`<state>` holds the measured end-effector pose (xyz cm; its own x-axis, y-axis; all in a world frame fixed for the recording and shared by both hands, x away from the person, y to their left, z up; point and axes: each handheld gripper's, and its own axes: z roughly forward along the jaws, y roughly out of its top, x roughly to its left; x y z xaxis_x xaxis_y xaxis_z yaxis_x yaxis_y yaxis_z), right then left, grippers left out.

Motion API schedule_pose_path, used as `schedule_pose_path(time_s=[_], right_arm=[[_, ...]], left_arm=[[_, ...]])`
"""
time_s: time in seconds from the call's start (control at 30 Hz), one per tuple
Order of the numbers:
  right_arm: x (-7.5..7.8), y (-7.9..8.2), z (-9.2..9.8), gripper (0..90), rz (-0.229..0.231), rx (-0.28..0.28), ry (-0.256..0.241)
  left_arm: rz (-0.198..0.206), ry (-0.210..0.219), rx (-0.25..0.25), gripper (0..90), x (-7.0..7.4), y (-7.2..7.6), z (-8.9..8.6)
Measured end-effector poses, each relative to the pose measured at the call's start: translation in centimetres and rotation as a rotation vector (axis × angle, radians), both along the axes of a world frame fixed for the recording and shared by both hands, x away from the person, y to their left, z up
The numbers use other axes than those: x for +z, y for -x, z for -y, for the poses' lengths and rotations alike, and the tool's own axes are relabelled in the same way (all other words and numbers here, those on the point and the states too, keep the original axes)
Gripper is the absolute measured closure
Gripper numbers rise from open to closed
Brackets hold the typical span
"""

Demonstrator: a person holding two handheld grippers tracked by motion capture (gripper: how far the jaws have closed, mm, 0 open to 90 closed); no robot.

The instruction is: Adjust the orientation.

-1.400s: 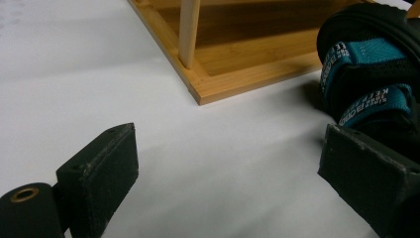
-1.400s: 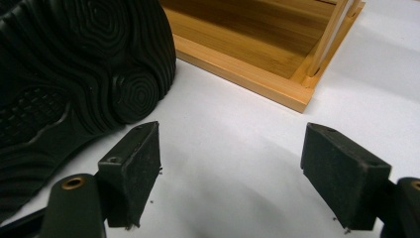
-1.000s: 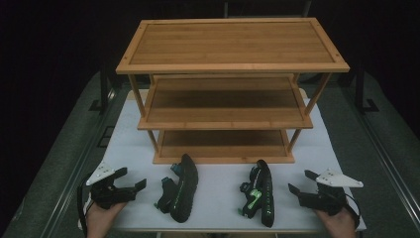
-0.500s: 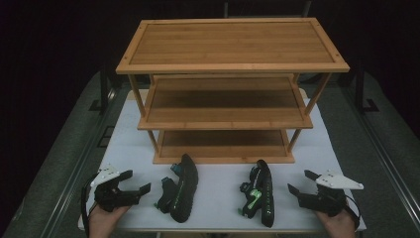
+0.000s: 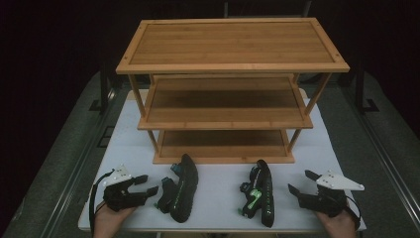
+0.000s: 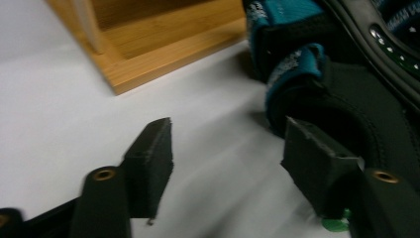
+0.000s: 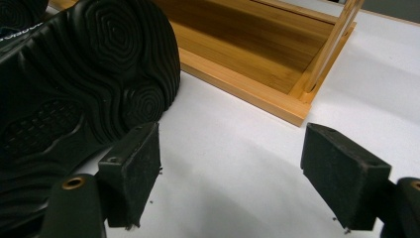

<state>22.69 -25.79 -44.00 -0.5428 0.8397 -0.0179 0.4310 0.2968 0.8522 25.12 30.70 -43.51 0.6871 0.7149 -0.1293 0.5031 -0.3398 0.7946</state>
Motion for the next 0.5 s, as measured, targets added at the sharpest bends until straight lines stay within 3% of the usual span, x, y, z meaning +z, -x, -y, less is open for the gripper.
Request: schedule_pose_path(time_s=[0.1,0.2,0.5], right_arm=[[0.0,0.0,0.0,22.6,0.002,0.003,0.0],[0.0,0.0,-0.1,22.7,0.002,0.005,0.003],[-0.1,-0.1,-0.2,22.7,0.002,0.007,0.007]], left_arm=[[0.012,-0.038,-0.041,42.3,-0.1,0.1,0.7],[0.009,-0.048,-0.056,44.4,-0.2,0.0,1.1],[-0.004,-0.048,-0.11,56.8,-0.4,-0.6,2.4]])
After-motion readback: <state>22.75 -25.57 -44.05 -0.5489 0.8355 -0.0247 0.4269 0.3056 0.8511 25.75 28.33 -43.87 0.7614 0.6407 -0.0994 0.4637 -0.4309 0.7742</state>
